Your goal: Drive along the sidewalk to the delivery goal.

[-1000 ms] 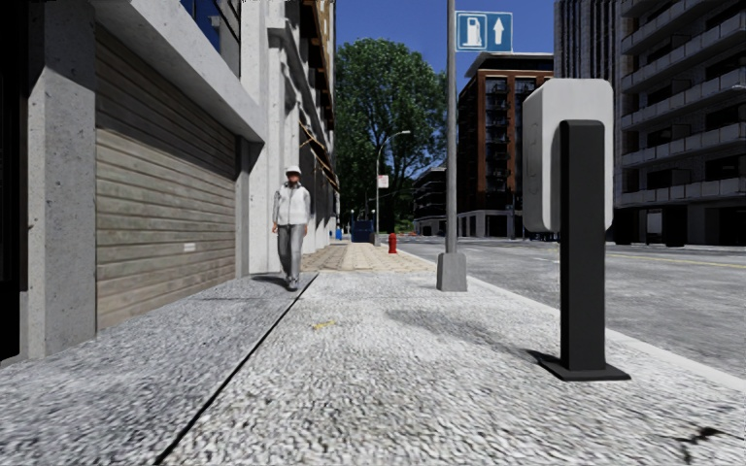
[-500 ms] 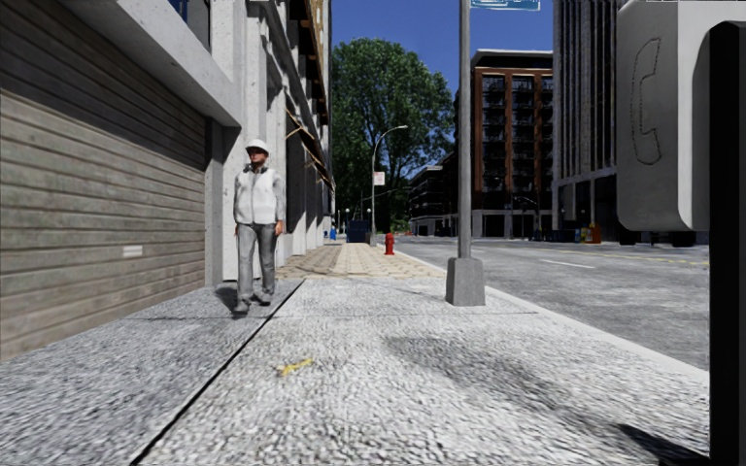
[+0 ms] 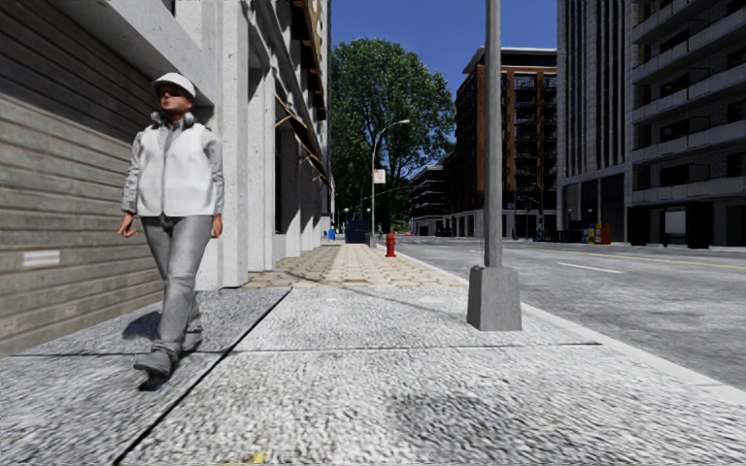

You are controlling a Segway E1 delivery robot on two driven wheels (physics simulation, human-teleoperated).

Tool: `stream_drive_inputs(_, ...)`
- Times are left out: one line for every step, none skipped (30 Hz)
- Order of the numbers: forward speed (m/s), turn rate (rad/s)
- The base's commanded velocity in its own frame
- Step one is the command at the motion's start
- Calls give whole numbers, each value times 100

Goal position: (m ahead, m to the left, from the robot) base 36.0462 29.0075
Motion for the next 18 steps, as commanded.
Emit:
stream_drive_inputs(200, 0)
stream_drive_inputs(200, 0)
stream_drive_inputs(200, 0)
stream_drive_inputs(200, 0)
stream_drive_inputs(200, 0)
stream_drive_inputs(200, 0)
stream_drive_inputs(200, 0)
stream_drive_inputs(200, 0)
stream_drive_inputs(200, 0)
stream_drive_inputs(200, 0)
stream_drive_inputs(200, 0)
stream_drive_inputs(200, 0)
stream_drive_inputs(200, 0)
stream_drive_inputs(200, 0)
stream_drive_inputs(200, 0)
stream_drive_inputs(200, 0)
stream_drive_inputs(200, 0)
stream_drive_inputs(200, 0)
